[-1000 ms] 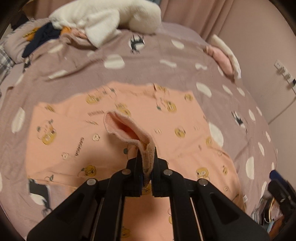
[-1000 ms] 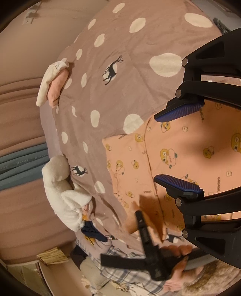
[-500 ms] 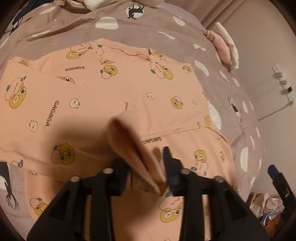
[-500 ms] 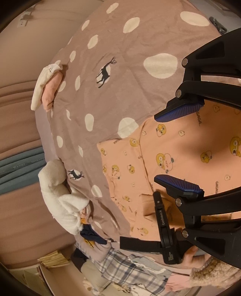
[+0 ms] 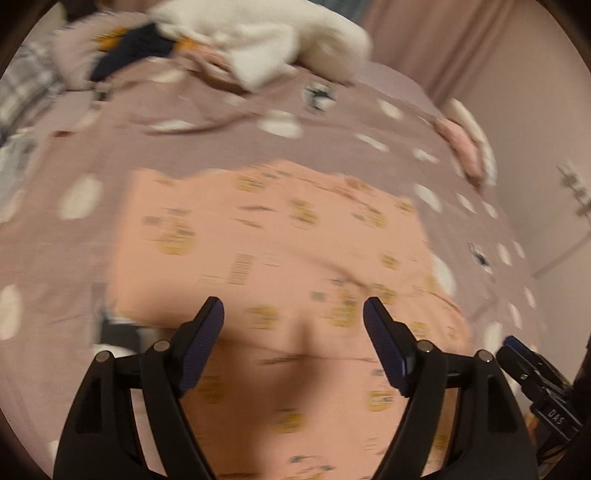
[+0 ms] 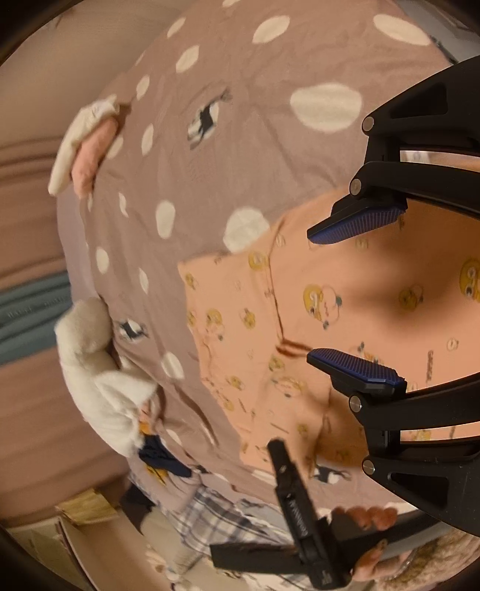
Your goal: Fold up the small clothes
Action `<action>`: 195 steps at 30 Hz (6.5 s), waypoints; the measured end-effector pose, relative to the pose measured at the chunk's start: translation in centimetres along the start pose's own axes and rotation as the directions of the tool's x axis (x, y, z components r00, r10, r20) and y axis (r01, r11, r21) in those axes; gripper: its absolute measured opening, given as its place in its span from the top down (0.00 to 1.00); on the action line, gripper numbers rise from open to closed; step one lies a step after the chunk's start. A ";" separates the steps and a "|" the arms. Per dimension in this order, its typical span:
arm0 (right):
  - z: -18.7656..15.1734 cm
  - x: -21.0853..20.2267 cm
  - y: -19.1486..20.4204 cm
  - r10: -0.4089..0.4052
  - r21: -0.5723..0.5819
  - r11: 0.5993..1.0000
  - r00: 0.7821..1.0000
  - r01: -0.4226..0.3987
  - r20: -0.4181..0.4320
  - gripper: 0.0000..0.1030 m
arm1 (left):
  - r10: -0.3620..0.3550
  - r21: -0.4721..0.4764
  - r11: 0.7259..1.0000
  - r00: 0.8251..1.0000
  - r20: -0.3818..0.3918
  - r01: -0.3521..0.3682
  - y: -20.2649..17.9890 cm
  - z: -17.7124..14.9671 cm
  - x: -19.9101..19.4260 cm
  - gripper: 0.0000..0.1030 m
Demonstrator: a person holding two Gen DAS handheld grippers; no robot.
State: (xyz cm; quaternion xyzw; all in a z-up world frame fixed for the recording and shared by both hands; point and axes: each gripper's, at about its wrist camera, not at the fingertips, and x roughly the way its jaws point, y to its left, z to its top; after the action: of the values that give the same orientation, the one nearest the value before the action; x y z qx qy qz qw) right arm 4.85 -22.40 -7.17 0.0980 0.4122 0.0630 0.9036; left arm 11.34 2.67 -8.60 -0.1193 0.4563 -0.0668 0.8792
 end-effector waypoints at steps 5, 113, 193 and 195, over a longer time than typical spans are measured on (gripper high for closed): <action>0.6 3.6 2.4 0.091 -0.053 0.994 0.990 -0.097 -0.108 0.41 | 0.083 -0.107 0.991 0.996 0.018 -0.080 4.7 -0.8 -1.7 0.24; 9.9 9.7 -3.3 -0.073 -0.052 0.996 0.986 0.066 -0.148 0.93 | 0.078 -0.273 0.956 0.989 -0.122 -0.109 7.6 0.7 7.2 0.63; 6.5 14.2 -5.7 -0.152 -0.004 0.988 0.956 0.156 -0.250 0.93 | 0.068 -0.278 0.955 0.989 -0.129 -0.102 7.9 0.4 7.7 0.56; 6.5 14.2 -5.7 -0.151 -0.005 0.988 0.957 0.155 -0.249 0.93 | 0.072 -0.275 0.956 0.989 -0.128 -0.105 7.8 0.4 7.7 0.56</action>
State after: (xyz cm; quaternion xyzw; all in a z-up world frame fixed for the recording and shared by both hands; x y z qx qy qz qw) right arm 19.21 -26.01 -14.71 0.0636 0.5289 0.0016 0.8463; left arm 16.18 8.53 -16.54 -0.2185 0.5166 0.0312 0.8273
